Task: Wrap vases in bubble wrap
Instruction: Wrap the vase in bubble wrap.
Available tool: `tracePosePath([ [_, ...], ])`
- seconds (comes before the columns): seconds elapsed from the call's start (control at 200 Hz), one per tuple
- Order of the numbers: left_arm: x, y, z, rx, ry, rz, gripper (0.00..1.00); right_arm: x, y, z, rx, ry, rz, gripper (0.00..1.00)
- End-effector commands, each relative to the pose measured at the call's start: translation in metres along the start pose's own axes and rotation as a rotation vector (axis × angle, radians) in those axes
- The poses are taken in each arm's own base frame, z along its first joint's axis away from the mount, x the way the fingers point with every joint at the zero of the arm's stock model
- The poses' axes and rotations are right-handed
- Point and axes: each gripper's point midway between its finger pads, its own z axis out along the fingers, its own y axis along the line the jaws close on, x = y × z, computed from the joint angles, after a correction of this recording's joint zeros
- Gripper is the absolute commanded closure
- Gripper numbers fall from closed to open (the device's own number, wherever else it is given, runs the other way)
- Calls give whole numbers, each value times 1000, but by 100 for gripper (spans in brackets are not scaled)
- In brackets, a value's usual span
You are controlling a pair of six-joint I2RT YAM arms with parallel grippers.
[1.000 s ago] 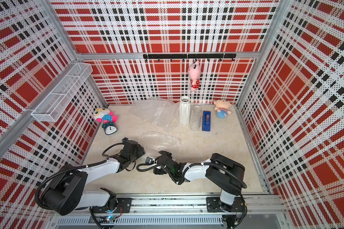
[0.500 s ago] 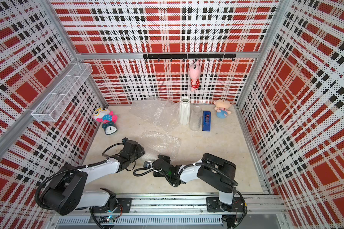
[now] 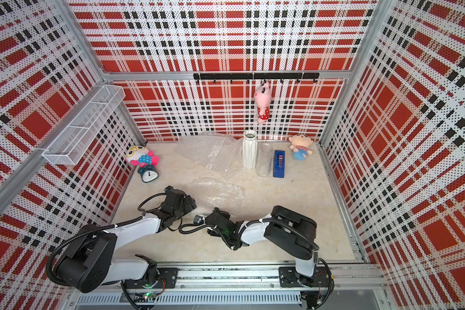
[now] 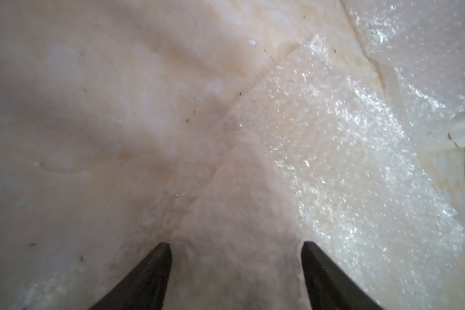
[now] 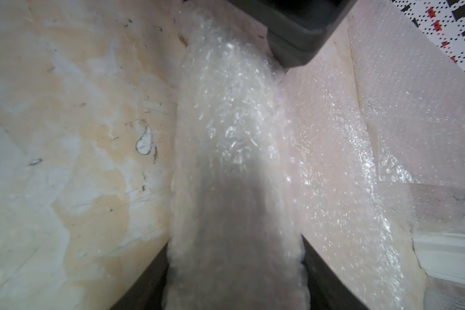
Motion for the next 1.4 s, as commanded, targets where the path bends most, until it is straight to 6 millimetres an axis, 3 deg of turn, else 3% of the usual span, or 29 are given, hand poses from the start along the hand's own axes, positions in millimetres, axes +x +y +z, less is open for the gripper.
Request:
tracePosePath([
  [0.0, -15, -10, -12, 12, -1, 20, 9, 9, 20, -6, -155, 16, 78, 54],
  [0.085, -35, -16, -23, 19, -46, 12, 0, 8, 24, -8, -231, 12, 143, 55],
  [0.19, -53, -15, -39, 5, -117, 5, 2, 3, 26, -11, -326, -2, 244, 56],
  [0.306, -55, -8, -51, -9, -157, -7, 2, -2, 26, -11, -401, -9, 347, 56],
  [0.556, -27, -5, -56, 1, -136, 14, 4, -2, 13, -7, -497, -33, 538, 56],
  [0.736, -2, -15, -36, 7, -59, 71, 6, 0, 11, -2, -512, -12, 569, 55],
  [0.947, 21, -7, -8, -71, 27, 110, 16, 4, 2, 3, -488, -4, 598, 54],
  [1.197, 32, -1, 5, -112, 67, 121, 26, 11, -16, 3, -373, 10, 529, 33],
  [1.393, 34, -2, 7, -100, 74, 112, 27, -2, -36, -21, -223, -71, 385, 9],
])
